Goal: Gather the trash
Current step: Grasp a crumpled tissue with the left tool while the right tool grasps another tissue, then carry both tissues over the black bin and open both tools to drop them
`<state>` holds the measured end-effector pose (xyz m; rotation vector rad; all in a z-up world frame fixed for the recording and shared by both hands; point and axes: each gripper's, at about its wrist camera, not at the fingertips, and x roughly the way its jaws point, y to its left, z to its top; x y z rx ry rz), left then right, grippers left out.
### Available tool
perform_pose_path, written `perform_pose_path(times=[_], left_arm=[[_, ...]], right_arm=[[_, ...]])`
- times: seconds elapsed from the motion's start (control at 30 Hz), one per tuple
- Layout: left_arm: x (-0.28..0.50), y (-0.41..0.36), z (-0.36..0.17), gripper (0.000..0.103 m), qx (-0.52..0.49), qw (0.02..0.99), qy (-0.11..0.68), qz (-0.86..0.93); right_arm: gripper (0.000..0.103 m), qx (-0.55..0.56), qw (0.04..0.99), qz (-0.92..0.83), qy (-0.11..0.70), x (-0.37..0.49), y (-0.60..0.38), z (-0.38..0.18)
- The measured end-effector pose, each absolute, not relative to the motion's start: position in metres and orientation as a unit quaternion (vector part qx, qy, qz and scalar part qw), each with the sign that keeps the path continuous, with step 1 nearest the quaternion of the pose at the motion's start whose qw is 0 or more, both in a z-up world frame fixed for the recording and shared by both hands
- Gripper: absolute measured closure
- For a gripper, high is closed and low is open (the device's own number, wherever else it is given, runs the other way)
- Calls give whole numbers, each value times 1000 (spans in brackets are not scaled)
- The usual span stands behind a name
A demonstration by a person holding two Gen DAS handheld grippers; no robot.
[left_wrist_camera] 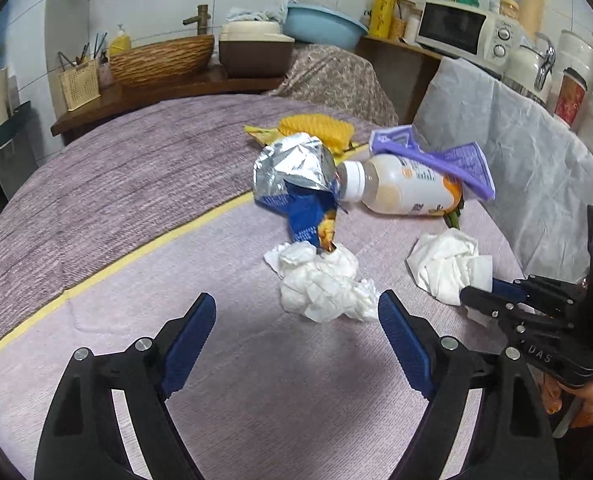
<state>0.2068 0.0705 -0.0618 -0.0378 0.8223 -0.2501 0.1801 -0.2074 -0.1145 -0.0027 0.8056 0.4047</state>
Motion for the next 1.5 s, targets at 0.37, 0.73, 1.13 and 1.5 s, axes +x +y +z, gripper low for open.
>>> perform_pose_path(times=[0.37, 0.73, 1.13, 1.5], left_arm=[[232, 52, -78, 50, -29, 892, 436, -115], [217, 60, -76, 70, -54, 892, 432, -117], [185, 43, -46, 70, -52, 902, 398, -156], [191, -27, -13, 70, -26, 902, 364, -230]], right_arm=[[89, 21, 909, 217, 355, 161, -220, -90], [89, 21, 913, 228, 337, 146, -222, -83], [89, 37, 916, 235, 322, 135, -230, -82], [89, 64, 935, 194, 289, 122, -275, -69]])
